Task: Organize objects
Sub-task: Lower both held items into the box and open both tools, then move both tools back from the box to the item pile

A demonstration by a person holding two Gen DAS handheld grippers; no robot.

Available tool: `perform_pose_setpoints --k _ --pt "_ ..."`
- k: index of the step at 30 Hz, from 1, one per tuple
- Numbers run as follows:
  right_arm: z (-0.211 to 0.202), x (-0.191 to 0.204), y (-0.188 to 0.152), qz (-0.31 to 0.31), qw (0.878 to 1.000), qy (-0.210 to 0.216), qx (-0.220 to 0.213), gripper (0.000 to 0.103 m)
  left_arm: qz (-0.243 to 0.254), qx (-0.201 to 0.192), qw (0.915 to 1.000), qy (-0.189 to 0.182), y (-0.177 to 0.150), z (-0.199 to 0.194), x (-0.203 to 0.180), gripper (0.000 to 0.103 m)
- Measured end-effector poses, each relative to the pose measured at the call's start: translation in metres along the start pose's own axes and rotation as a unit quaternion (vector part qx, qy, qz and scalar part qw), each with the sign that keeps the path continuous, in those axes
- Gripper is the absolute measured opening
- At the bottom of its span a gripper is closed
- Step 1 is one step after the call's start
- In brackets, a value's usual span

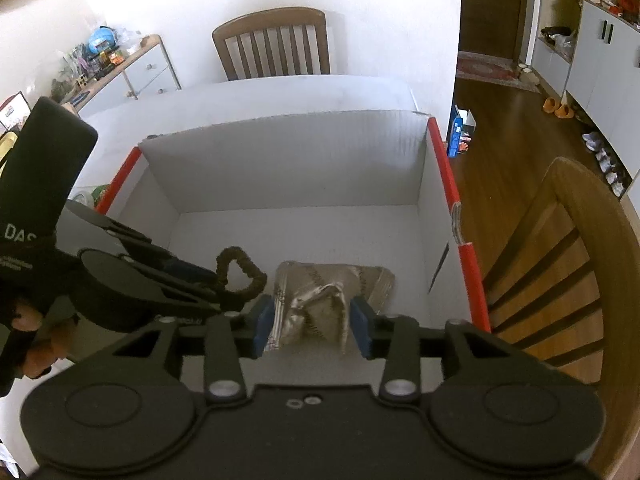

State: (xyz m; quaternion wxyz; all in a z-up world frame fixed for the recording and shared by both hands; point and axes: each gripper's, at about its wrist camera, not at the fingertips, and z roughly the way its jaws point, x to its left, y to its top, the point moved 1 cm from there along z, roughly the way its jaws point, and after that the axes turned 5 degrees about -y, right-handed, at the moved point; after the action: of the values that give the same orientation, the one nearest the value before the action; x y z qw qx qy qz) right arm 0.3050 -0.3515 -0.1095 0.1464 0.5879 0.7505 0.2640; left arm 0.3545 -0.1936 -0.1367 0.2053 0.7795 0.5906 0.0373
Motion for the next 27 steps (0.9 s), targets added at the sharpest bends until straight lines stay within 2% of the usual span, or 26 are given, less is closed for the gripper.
perform_pose_setpoints --k 1,2,7,13,19,25,27 --pt "-0.002 -0.003 0.000 0.003 1.000 0.001 -0.002 0.045 -0.001 -0.007 1.0000 0.000 -0.001 -0.003 0.000 0.063" --pt "-0.004 -0.004 0.000 0.005 1.000 0.004 -0.003 0.046 -0.001 -0.014 0.9999 -0.001 -0.004 -0.007 0.001 0.064" --pt "-0.018 -0.006 0.000 0.010 1.000 0.009 -0.016 0.055 -0.004 -0.036 0.9993 -0.013 -0.010 -0.027 -0.001 0.064" --pt "-0.037 0.000 0.000 0.017 0.999 0.017 -0.034 0.062 -0.011 -0.074 0.9970 -0.015 -0.019 -0.056 0.000 0.064" --pt "-0.057 0.011 -0.002 0.018 0.998 0.016 -0.054 0.067 -0.020 -0.117 0.9926 -0.026 -0.023 -0.091 0.007 0.064" --pt "-0.075 0.030 -0.006 0.020 0.996 0.011 -0.081 0.076 -0.021 -0.161 0.9859 -0.040 -0.045 -0.123 0.021 0.064" --pt "-0.081 0.038 -0.007 0.024 0.996 0.008 -0.089 0.080 -0.019 -0.175 0.9837 -0.038 -0.051 -0.132 0.026 0.070"
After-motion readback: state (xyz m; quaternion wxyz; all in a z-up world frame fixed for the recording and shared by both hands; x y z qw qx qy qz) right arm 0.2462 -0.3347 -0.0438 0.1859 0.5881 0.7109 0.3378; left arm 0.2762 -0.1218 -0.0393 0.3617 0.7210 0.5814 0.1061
